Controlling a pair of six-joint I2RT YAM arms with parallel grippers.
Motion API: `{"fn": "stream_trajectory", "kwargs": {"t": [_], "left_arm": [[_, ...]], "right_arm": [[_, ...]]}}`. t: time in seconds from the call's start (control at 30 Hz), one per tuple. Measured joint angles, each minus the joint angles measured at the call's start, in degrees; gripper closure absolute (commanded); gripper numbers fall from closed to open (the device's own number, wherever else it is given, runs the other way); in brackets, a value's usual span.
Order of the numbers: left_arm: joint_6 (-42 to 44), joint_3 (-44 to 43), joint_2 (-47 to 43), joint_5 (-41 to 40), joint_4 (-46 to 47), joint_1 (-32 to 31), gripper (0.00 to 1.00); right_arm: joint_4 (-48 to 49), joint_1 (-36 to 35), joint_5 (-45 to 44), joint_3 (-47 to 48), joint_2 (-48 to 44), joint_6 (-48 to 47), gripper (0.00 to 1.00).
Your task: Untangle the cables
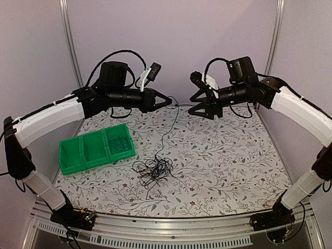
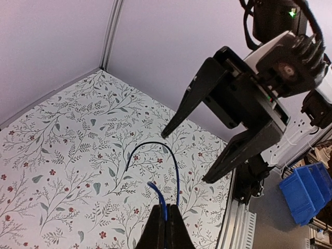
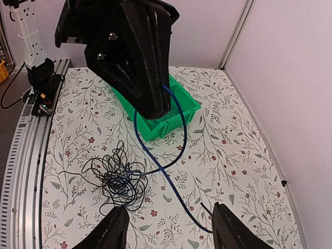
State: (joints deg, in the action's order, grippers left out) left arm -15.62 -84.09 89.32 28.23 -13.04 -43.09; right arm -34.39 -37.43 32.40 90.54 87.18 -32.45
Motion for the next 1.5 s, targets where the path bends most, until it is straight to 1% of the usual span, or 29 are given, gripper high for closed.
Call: {"fn": "stream_trajectory", "kwargs": {"t": [0.1, 0.2, 0.27, 0.33, 0.37, 0.4, 0.47, 0.57, 0.6, 0.67, 0.77, 0.87, 0.93, 1.03, 1.17, 1.27, 1.37, 1.5], "left_arm": [[-0.02, 0.0, 0.0, 0.26, 0.07, 0.0, 1.0], [-0.02, 0.0, 0.0, 0.81, 0.22, -0.02, 1.0], [-0.02, 0.02, 0.0, 1.01, 0.31, -0.02, 1.0], [-0.02, 0.04, 0.0, 1.03, 0.31, -0.02, 1.0], [-0.02, 0.04, 0.0, 1.03, 0.31, -0.02, 1.0], [-0.02, 0.04, 0.0, 0.98, 0.33, -0.02, 0.96], [-0.04, 0.22, 0.0, 0.61, 0.39, -0.02, 0.82], [-0.2, 2.12, -0.2, -1.62, 1.27, -0.02, 0.66], [-0.11, 3.3, -0.39, -2.32, 1.55, -0.02, 0.62], [-0.44, 6.67, -1.22, -4.15, 1.92, -0.09, 0.59], [-0.46, 14.19, -3.98, -7.63, 3.23, -0.57, 0.56], [-0.46, 25.79, -10.03, -11.54, 5.68, -1.68, 0.54], [-0.24, 31.87, -13.42, -13.68, 7.26, -2.47, 0.54], [0.74, 36.44, -15.45, -16.39, 9.38, -2.89, 0.53], [3.78, 38.66, -14.84, -19.19, 12.96, -3.02, 0.54], [6.67, 38.77, -12.59, -19.91, 16.15, -3.19, 0.55], [9.57, 38.69, -8.44, -19.54, 19.52, -3.3, 0.58], [12.37, 37.48, -2.32, -17.09, 21.92, -3.39, 0.62]], "right_arm": [[0.85, 0.0, -1.33, -0.24, 1.99, 0.04, 0.47], [1.36, 0.0, -2.01, -0.52, 3.63, -0.28, 0.58], [1.55, 0.0, -2.6, -0.57, 4.57, -0.15, 0.75], [1.95, 0.0, -3.58, -0.57, 5.07, -0.24, 0.94], [2.1, 0.0, -4.09, -0.59, 5.16, 0.04, 1.0], [2.14, 0.0, -4.68, -0.59, 5.18, -0.13, 1.0], [2.32, 0.0, -5.53, -0.59, 4.98, 0.11, 1.0], [1.6, 0.0, -5.97, -0.52, 4.07, -0.22, 1.0], [1.05, 0.0, -5.95, -0.39, 3.34, -0.63, 1.0], [0.31, 0.0, -5.88, 0.11, 1.95, -1.01, 1.0], [-0.96, 0.0, -5.55, 2.19, -0.44, -1.11, 1.0], [-1.62, 0.0, -4.94, 5.25, -1.62, -0.59, 1.0], [-1.68, 0.0, -4.59, 7.76, -1.64, 0.15, 1.0], [-2.16, 0.0, -4.15, 10.86, -1.62, 1.29, 1.0], [-2.82, 0.0, -3.32, 14.88, -1.44, 2.43, 1.0], [-2.95, 0.0, -2.99, 17.22, -1.11, 3.13, 1.0], [-3.39, 0.0, -2.69, 18.29, -0.52, 3.56, 1.0], [-4.33, 0.0, -2.67, 18.69, 0.33, 4.44, 1.0]]}}
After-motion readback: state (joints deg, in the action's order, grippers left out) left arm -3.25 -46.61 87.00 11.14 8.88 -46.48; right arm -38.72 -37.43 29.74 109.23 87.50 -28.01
